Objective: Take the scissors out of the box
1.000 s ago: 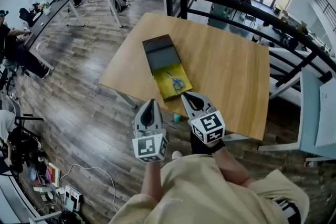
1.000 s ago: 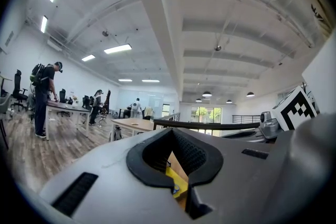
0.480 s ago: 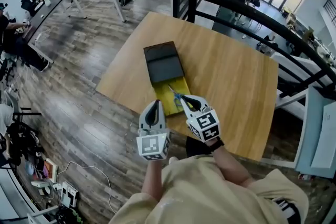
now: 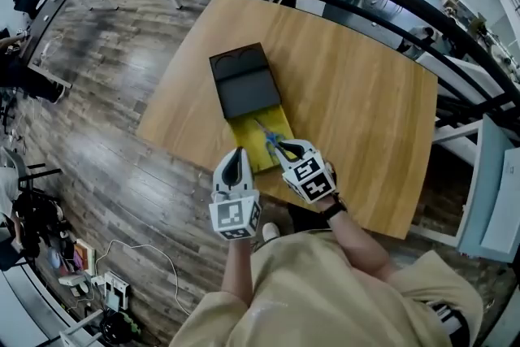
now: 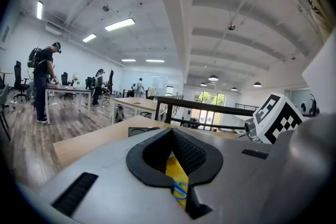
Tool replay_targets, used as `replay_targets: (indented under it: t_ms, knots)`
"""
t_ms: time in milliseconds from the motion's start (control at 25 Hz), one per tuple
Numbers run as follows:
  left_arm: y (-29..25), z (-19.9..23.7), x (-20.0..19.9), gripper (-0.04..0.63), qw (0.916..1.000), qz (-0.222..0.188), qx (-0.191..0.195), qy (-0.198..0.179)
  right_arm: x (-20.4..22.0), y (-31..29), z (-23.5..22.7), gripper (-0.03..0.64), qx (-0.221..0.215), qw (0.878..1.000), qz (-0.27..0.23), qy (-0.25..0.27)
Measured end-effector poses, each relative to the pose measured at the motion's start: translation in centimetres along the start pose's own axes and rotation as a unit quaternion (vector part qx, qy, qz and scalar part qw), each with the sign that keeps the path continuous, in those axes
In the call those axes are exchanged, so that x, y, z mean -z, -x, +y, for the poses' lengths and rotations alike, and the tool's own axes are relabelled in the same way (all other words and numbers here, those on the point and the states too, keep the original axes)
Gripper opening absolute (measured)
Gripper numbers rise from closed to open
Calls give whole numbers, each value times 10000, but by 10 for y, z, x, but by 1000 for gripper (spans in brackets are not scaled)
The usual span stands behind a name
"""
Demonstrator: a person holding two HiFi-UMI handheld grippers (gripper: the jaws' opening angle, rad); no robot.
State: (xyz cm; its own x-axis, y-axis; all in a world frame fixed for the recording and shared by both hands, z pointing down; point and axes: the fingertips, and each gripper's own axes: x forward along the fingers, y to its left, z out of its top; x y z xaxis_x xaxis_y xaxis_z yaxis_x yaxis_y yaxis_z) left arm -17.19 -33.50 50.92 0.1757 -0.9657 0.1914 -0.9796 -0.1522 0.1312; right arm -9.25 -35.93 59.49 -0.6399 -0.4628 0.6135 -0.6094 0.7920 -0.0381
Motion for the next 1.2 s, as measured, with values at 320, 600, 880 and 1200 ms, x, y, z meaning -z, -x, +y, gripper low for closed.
replay_targets:
  t_ms: [320,600,880,1200]
  knots:
    - [-23,9,22,9,9995,229,-140,137,51,-51,-6,21,-459,9948,903,44]
    - [-29,16,28,9,9991,329,-206,167,78,-95,-18,134,-390,9852,1639,303]
    - [-28,17,33,9,9988,379,-214,216,100,-128,-24,160,-194,9679,2477,370]
    - [-21,28,25,9,9987,327,-309,219,113,-147,-30,160,50,9490,3077,688]
